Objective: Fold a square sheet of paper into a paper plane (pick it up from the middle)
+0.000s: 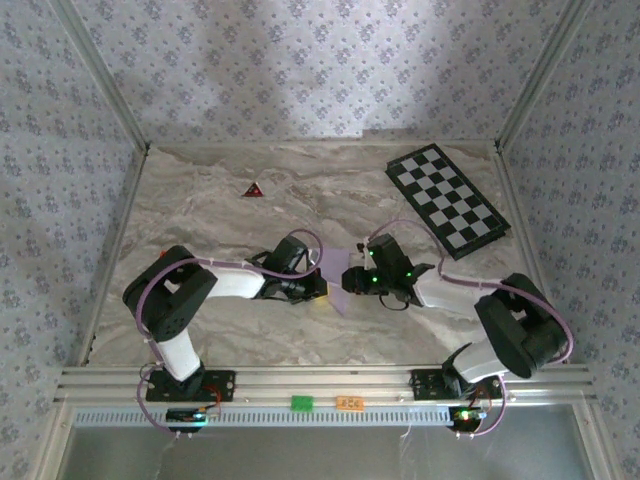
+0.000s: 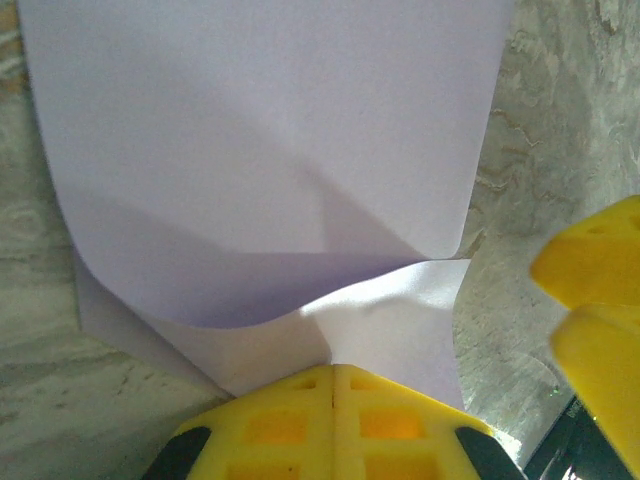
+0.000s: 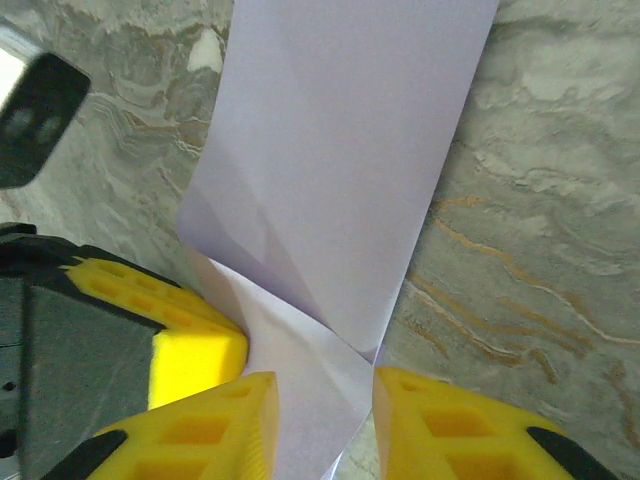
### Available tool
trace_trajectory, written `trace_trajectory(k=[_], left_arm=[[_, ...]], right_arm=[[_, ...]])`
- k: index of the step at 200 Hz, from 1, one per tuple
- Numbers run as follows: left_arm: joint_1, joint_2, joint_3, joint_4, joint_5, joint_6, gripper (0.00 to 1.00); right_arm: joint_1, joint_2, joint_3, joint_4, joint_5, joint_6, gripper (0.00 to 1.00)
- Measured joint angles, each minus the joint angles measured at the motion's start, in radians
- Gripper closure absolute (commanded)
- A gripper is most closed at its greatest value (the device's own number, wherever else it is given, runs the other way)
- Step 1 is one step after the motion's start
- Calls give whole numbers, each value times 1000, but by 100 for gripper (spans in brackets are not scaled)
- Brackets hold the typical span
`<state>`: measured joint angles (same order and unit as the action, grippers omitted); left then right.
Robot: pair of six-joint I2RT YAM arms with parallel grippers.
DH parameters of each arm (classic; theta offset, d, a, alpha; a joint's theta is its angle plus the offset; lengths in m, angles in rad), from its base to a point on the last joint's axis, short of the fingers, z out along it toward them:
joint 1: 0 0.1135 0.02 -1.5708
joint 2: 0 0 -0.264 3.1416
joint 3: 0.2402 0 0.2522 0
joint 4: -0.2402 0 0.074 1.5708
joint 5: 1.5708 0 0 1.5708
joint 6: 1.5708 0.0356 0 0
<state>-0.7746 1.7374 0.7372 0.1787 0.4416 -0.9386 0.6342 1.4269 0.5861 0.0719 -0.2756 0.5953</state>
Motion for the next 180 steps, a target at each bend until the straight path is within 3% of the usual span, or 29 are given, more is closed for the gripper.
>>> trace_trajectory(k=[33,53,111,180], left_arm=[[0,0,0,0,0,3,100],[0,0,0,0,0,3,100],[-1,0,0,0,0,3,100],[-1,0,0,0,0,3,100]], right_arm=[[12,-45,0,11,-29,61,91],[53,-35,0,14,-54,89,98],[169,79,51,-20,-64,105,100],[186,118,68,-102,-43,100,100]])
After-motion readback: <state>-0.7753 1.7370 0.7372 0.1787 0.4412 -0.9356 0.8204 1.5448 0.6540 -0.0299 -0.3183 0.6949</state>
